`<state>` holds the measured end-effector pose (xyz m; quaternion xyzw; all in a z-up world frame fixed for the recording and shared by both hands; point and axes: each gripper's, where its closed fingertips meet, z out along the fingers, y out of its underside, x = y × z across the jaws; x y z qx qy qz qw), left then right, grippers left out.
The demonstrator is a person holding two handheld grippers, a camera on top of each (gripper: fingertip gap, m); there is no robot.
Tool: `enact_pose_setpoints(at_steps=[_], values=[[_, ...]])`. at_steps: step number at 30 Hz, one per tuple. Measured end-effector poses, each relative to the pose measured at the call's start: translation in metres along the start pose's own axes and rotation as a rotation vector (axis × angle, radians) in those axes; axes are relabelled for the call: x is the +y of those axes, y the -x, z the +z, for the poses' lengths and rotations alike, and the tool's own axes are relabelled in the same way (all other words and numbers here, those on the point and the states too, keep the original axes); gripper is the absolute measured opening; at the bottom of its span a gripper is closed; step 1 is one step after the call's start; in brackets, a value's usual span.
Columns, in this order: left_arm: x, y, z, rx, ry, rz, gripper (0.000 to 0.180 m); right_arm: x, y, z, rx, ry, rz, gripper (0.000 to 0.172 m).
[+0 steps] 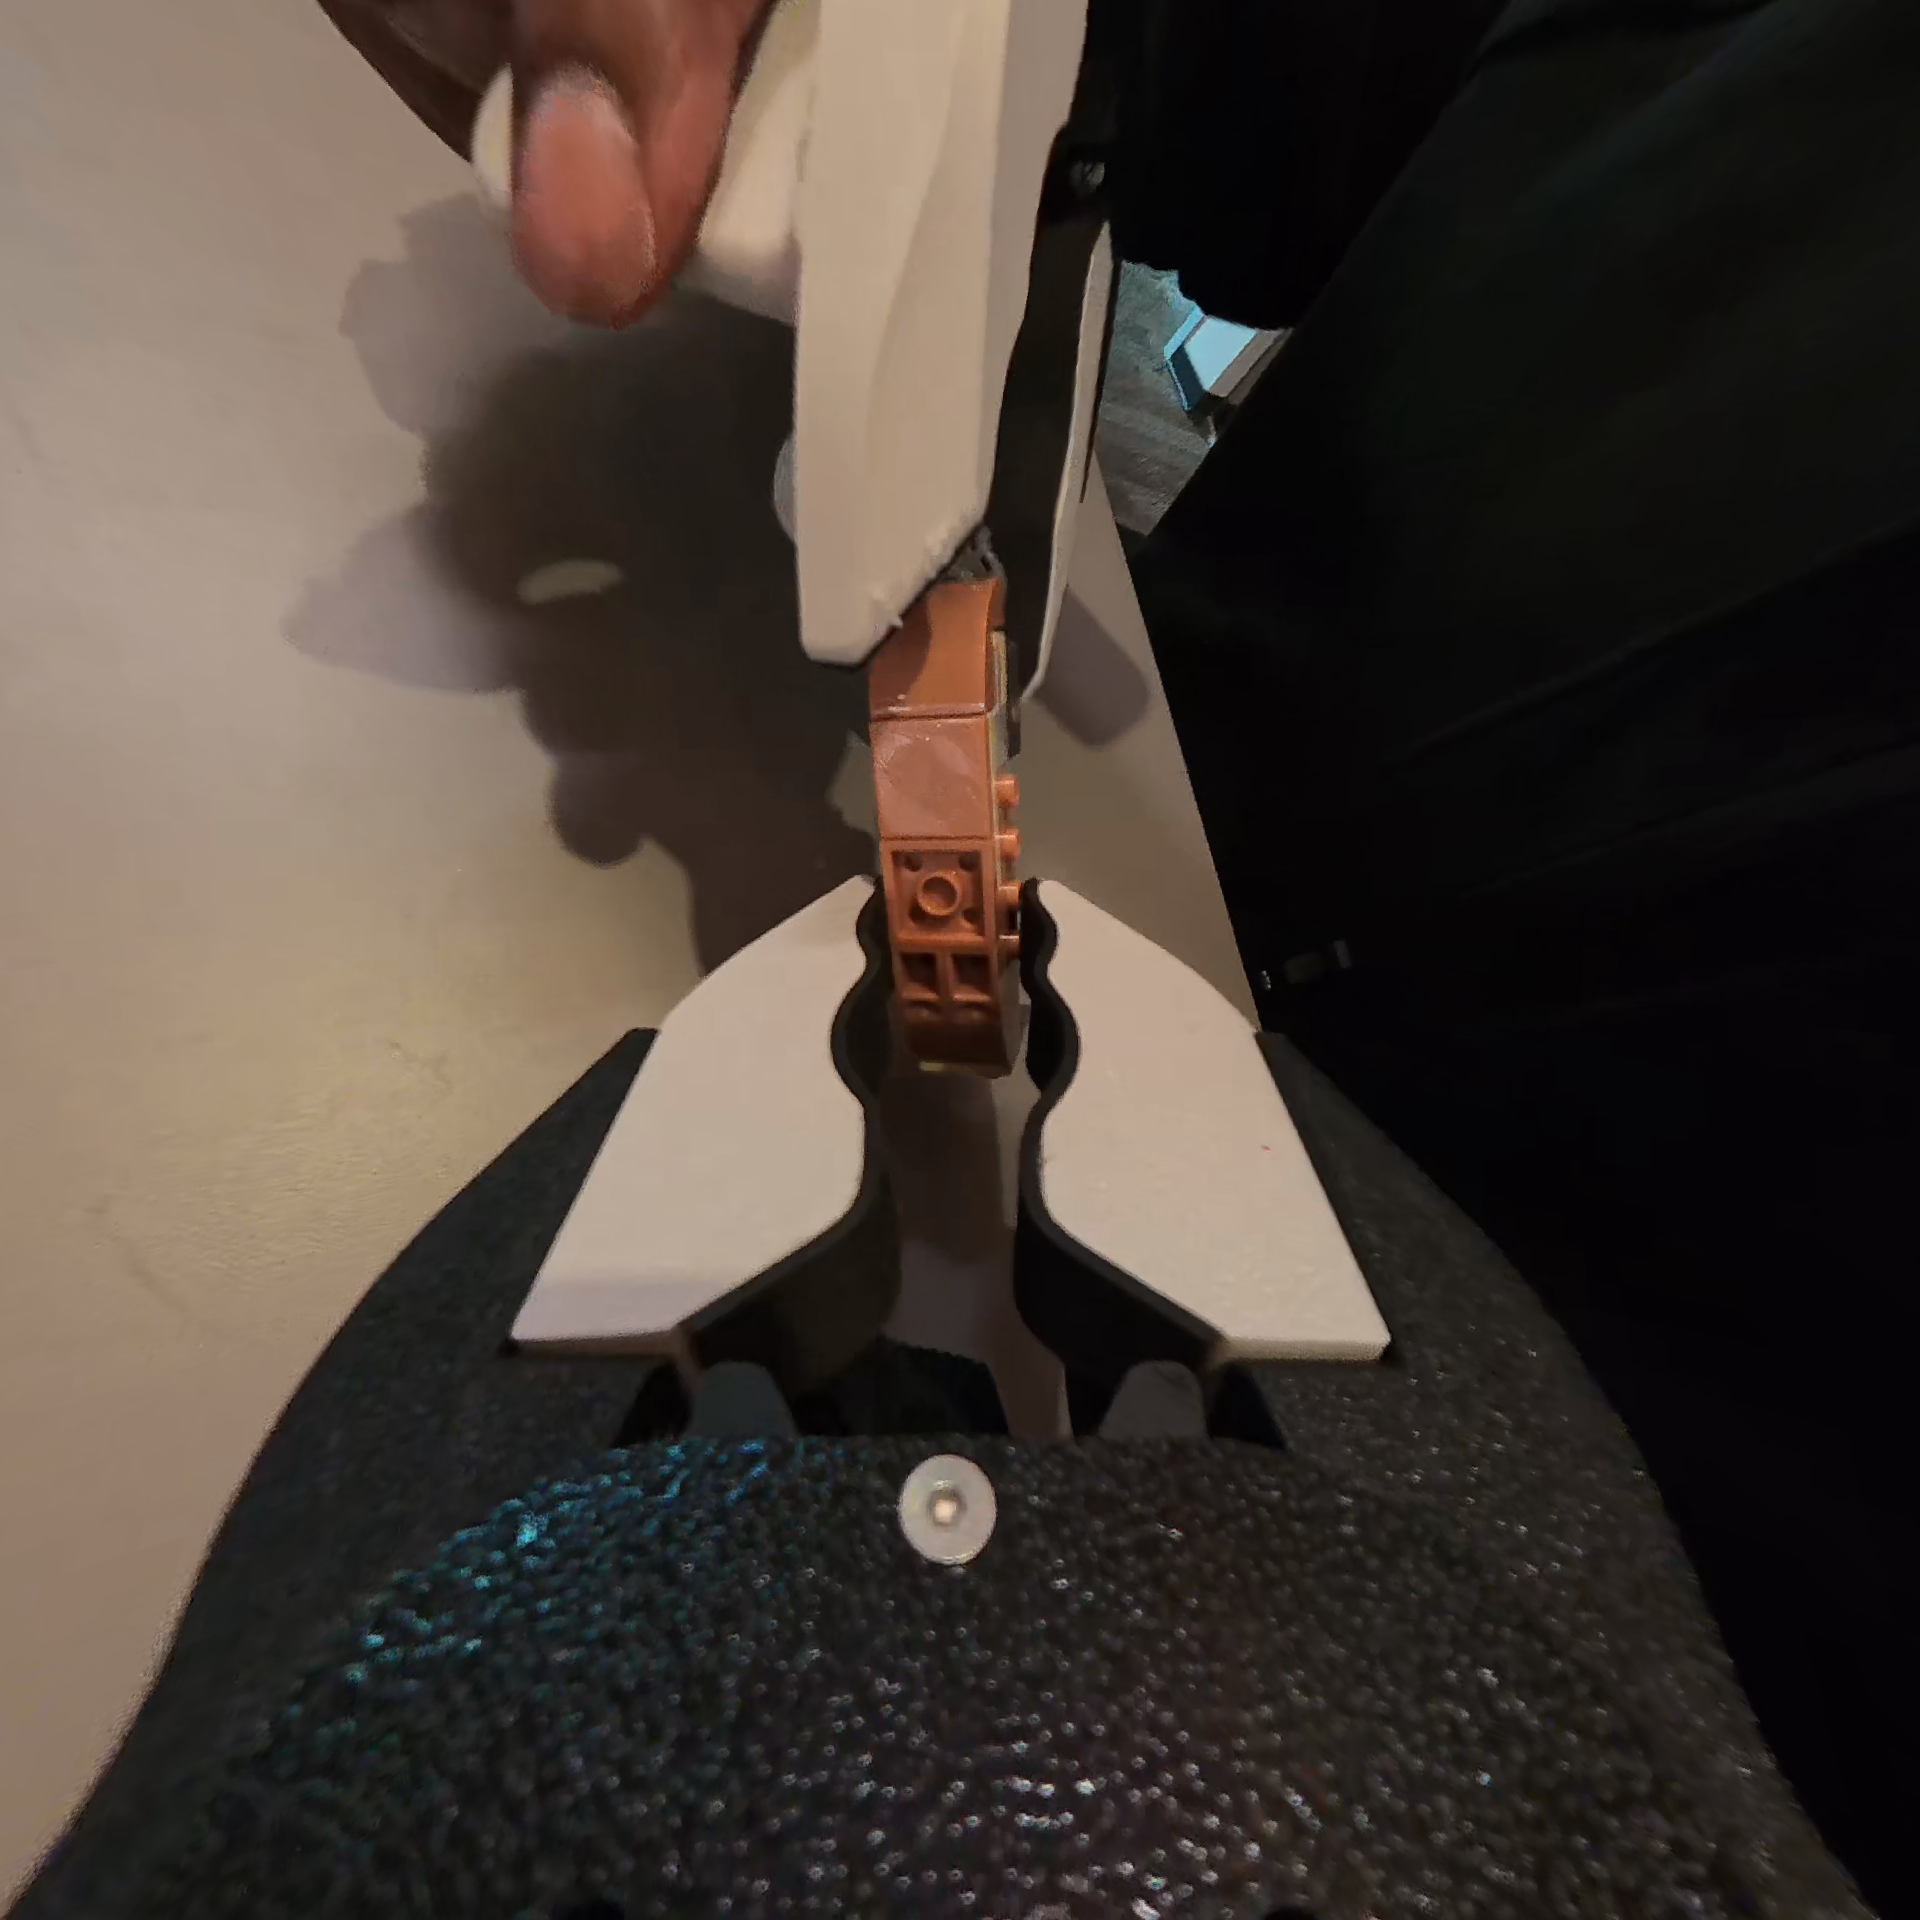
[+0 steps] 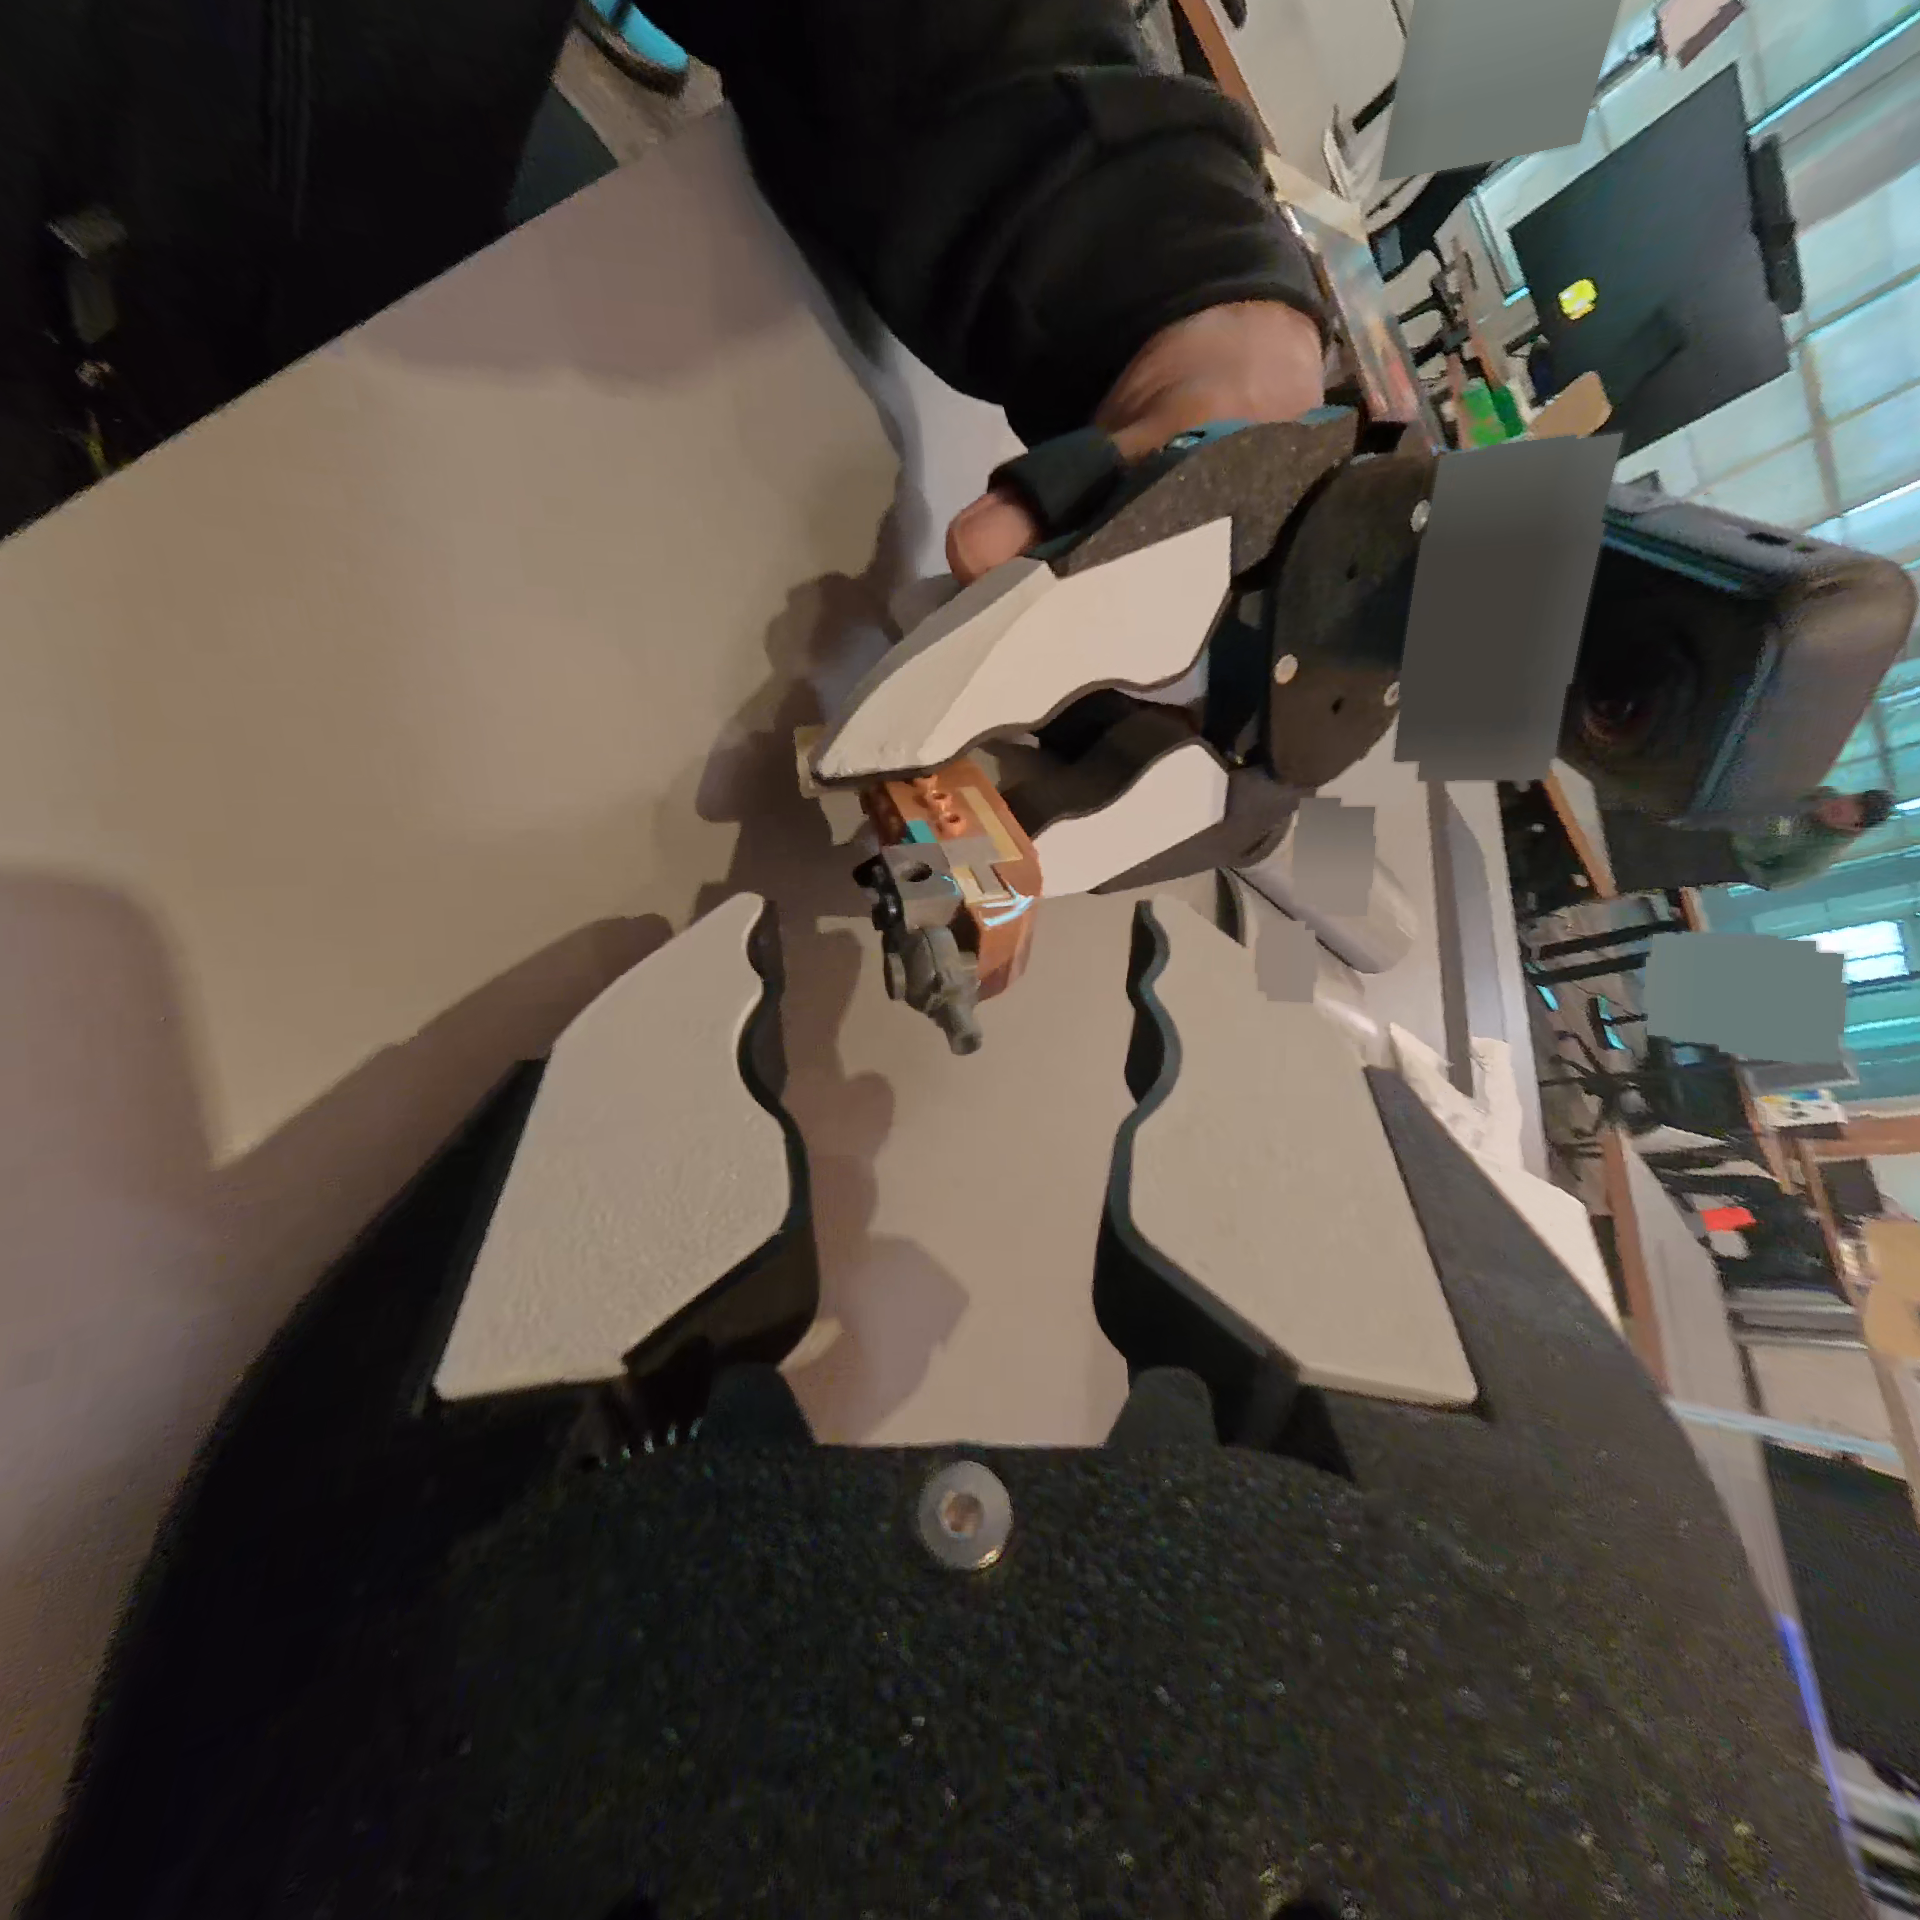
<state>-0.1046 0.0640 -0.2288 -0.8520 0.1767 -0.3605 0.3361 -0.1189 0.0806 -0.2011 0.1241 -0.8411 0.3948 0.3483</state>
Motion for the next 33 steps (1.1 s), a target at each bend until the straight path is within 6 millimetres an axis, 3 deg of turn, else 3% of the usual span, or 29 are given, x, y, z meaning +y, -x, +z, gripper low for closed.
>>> enact_pose_setpoints(at_steps=[5,12,33], values=[[0.007,0.0,0.003,0.037,0.03,-0.041,0.022,-0.009,0.005,0.002,-0.071,-0.063,0.078,0.058],[0.007,0.0,0.004,0.048,0.041,-0.062,0.021,-0.001,0.005,0.008,-0.074,-0.01,0.089,0.038],[0.005,0.003,0.003,0.053,0.027,-0.111,0.021,0.011,0.009,0.015,-0.06,0.043,0.155,0.03]])
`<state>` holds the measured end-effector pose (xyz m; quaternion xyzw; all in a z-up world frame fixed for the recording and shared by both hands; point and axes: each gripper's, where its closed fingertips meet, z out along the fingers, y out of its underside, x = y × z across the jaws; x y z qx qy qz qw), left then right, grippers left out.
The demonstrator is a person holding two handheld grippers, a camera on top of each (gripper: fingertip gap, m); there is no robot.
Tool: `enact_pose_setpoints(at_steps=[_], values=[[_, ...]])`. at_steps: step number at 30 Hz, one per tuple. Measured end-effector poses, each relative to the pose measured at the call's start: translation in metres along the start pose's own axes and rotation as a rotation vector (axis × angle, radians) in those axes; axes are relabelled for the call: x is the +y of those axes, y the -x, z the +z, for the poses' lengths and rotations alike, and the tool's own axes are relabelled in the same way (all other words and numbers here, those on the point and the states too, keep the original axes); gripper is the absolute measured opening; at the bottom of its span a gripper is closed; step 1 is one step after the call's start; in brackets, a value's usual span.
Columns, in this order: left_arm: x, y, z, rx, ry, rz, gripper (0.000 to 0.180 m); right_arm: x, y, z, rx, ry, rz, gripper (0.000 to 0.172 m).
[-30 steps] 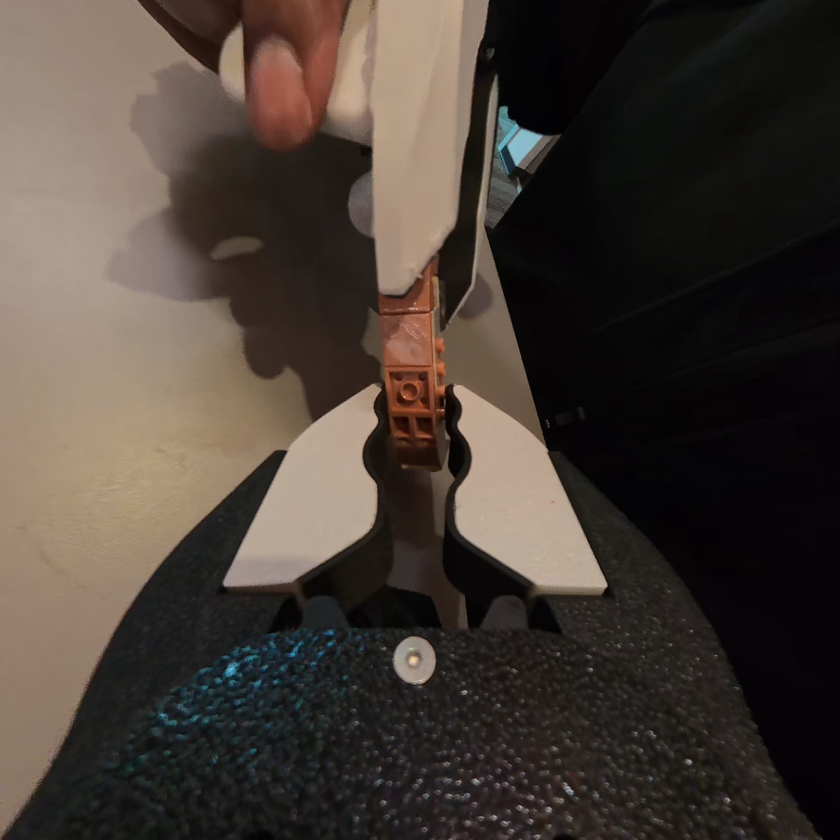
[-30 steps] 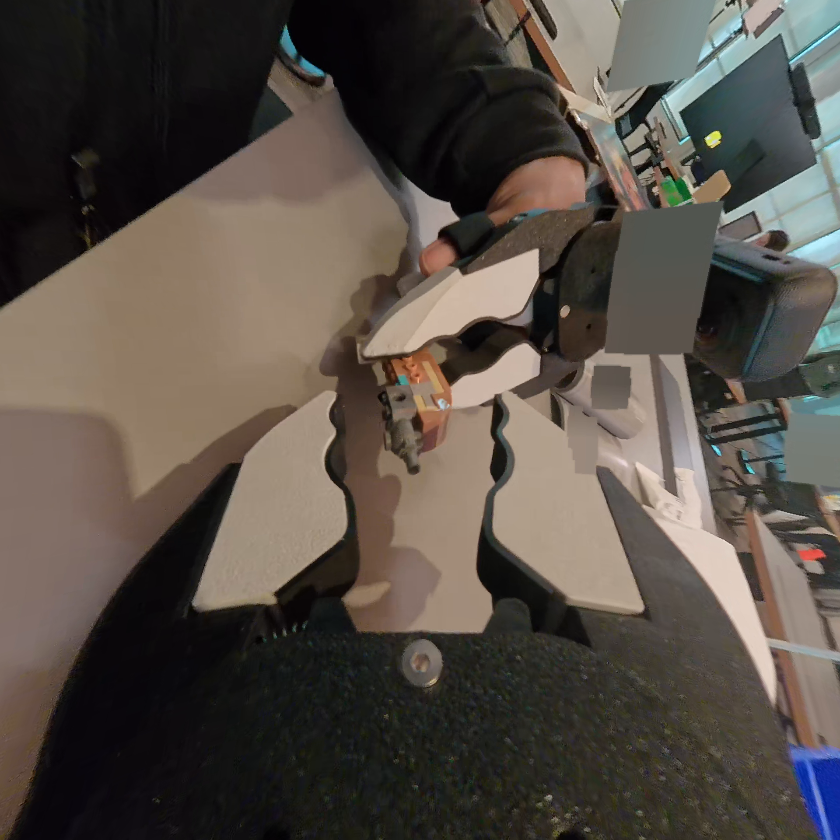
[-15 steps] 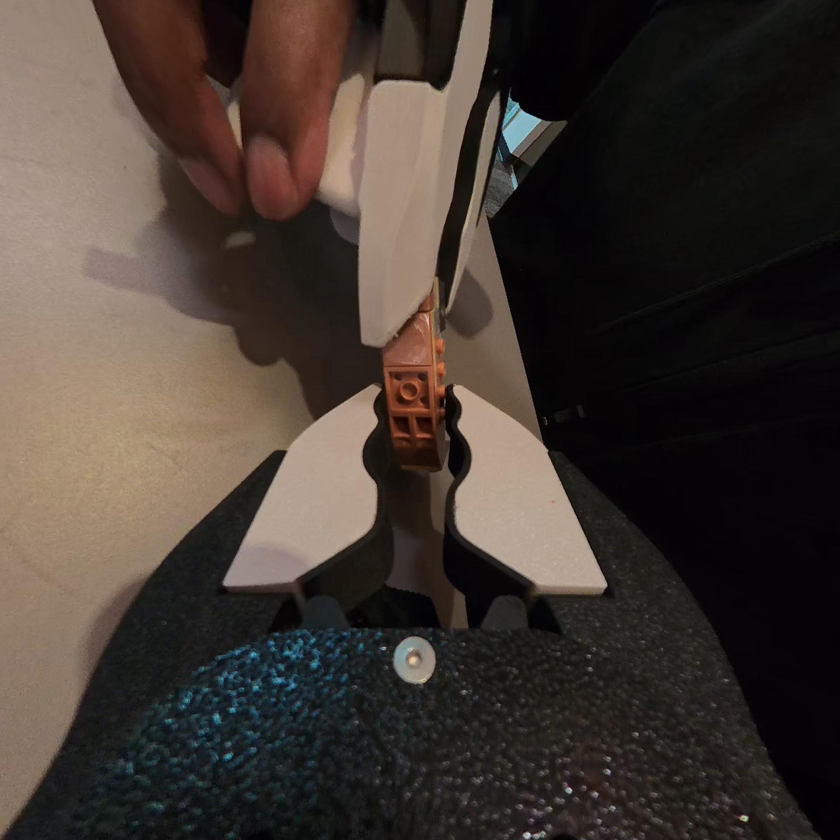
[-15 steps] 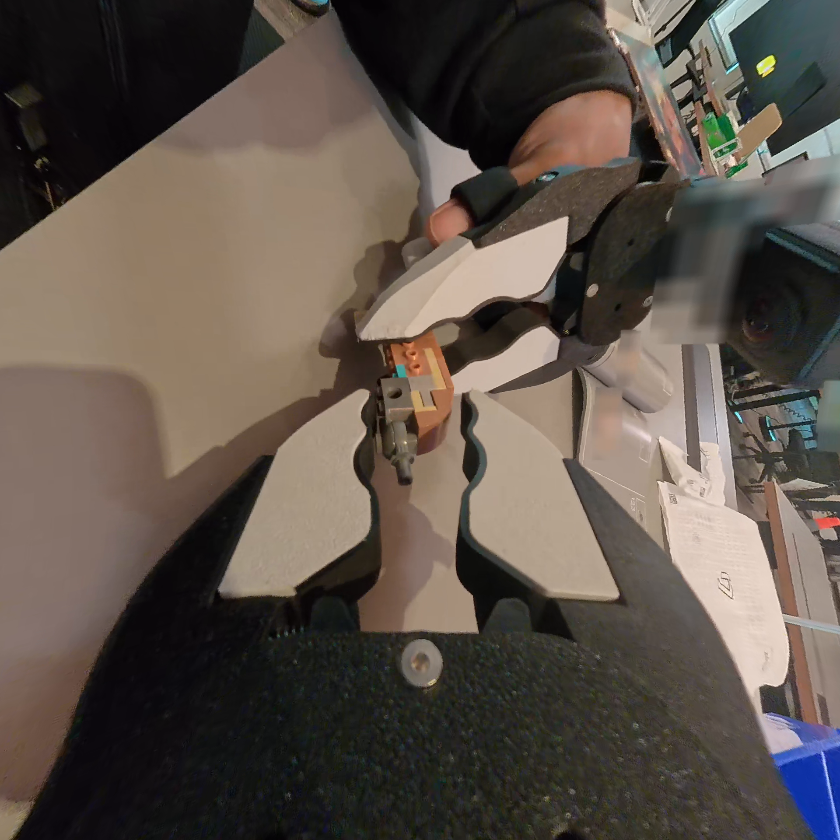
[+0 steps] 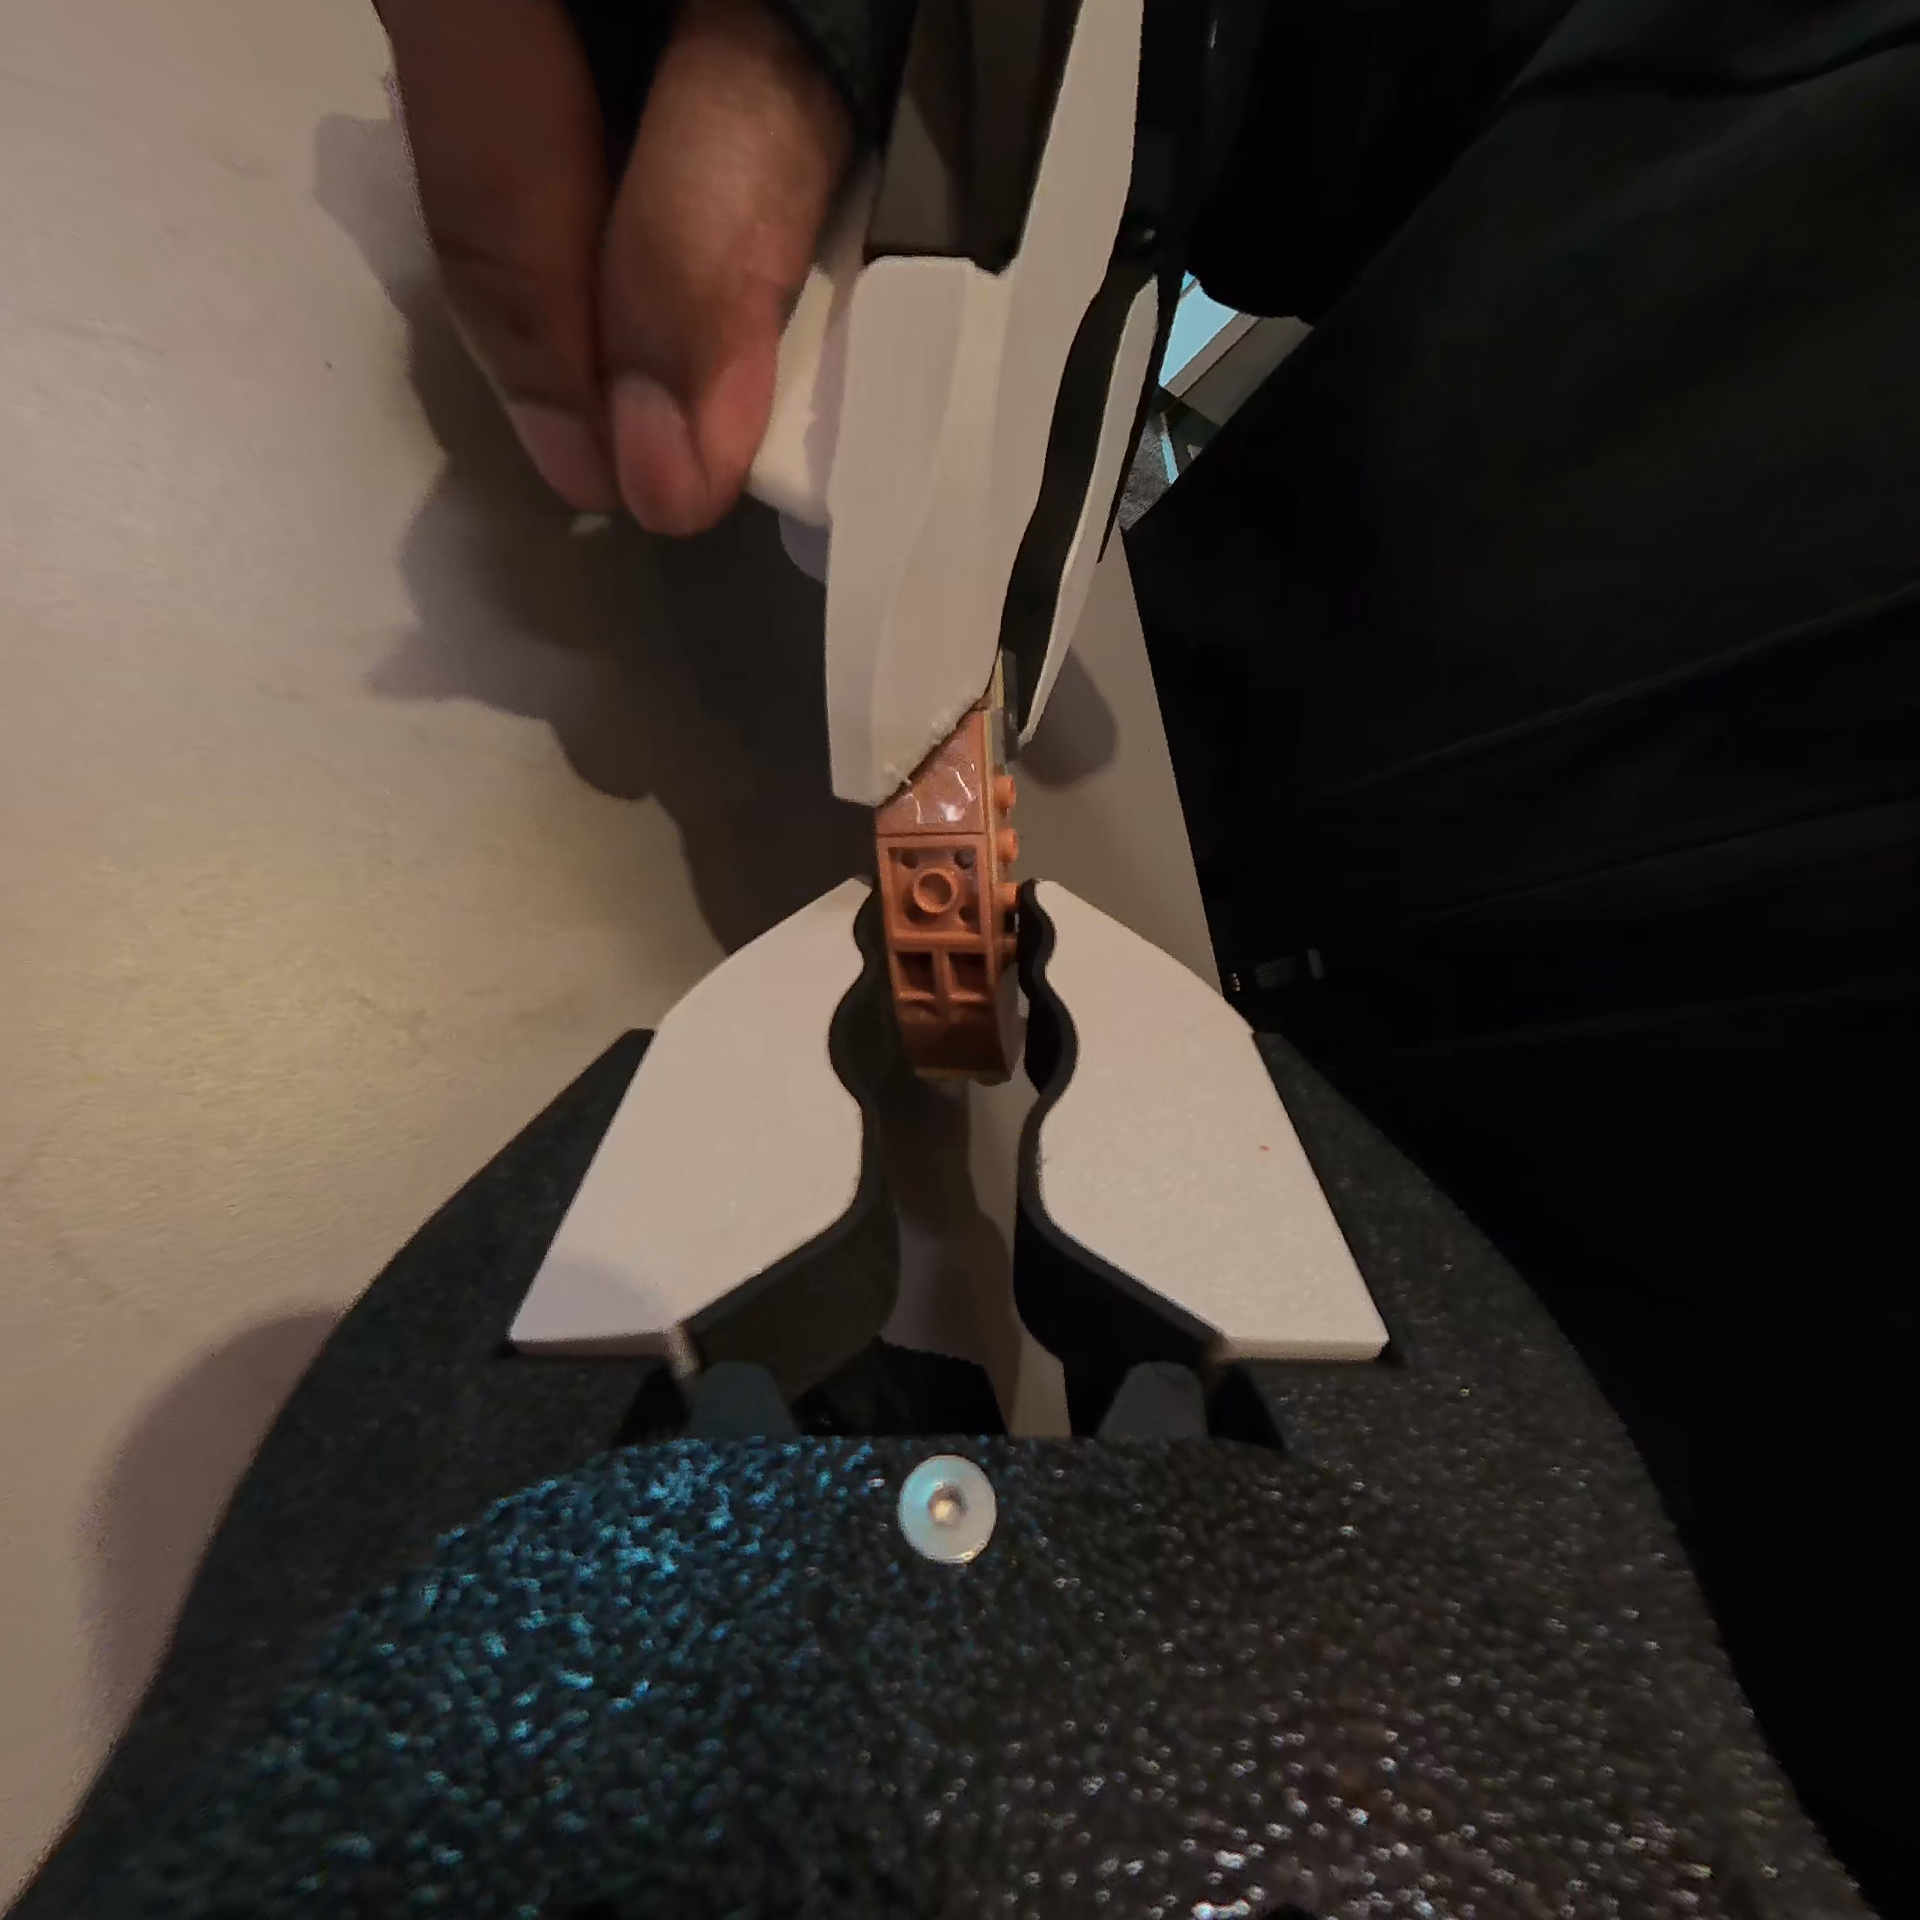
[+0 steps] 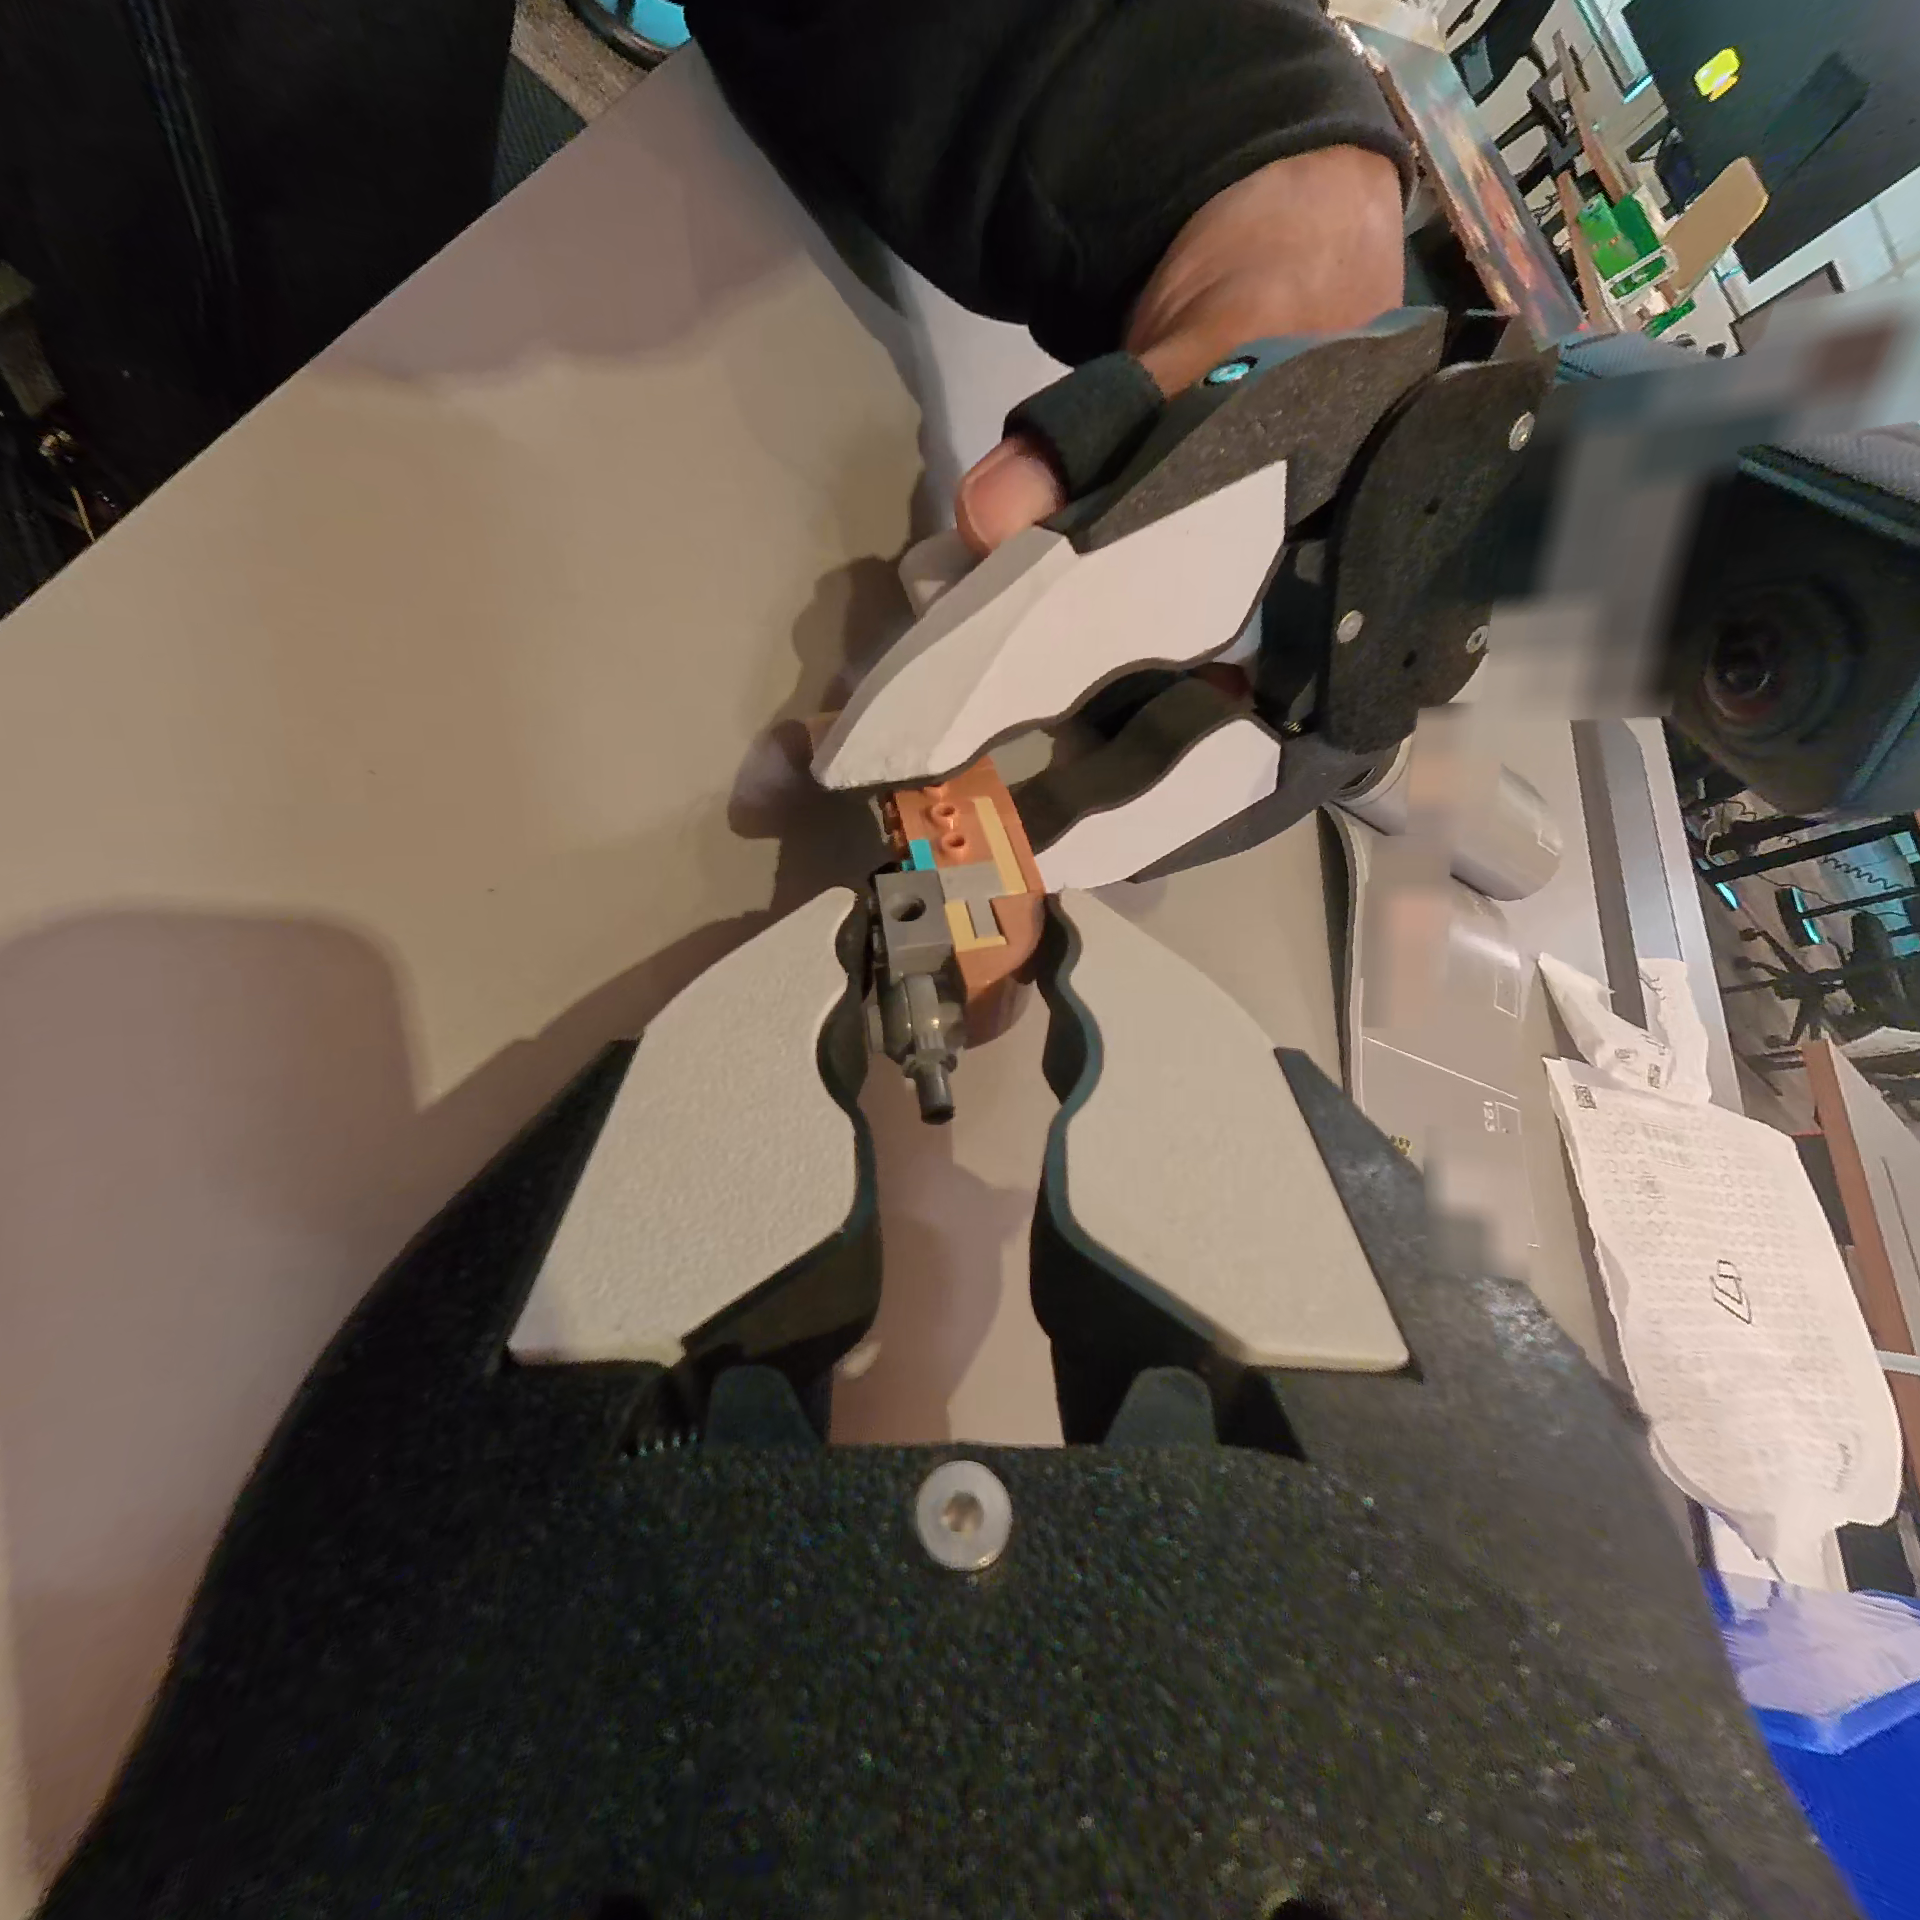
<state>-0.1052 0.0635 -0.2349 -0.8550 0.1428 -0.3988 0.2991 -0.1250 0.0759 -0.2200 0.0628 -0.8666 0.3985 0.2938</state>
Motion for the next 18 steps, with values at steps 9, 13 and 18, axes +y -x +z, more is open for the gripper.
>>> enact_pose_setpoints(at_steps=[9,13,18], values=[[-0.006,0.004,-0.003,-0.015,-0.058,0.008,0.022,0.002,-0.007,-0.001,0.039,-0.002,-0.02,0.031],[-0.014,0.01,-0.011,-0.06,-0.13,0.028,0.022,0.007,-0.018,-0.002,0.104,0.027,0.026,0.053],[-0.031,0.023,-0.029,-0.238,-0.24,0.139,0.022,0.007,-0.043,-0.023,0.206,-0.022,0.283,0.071]])
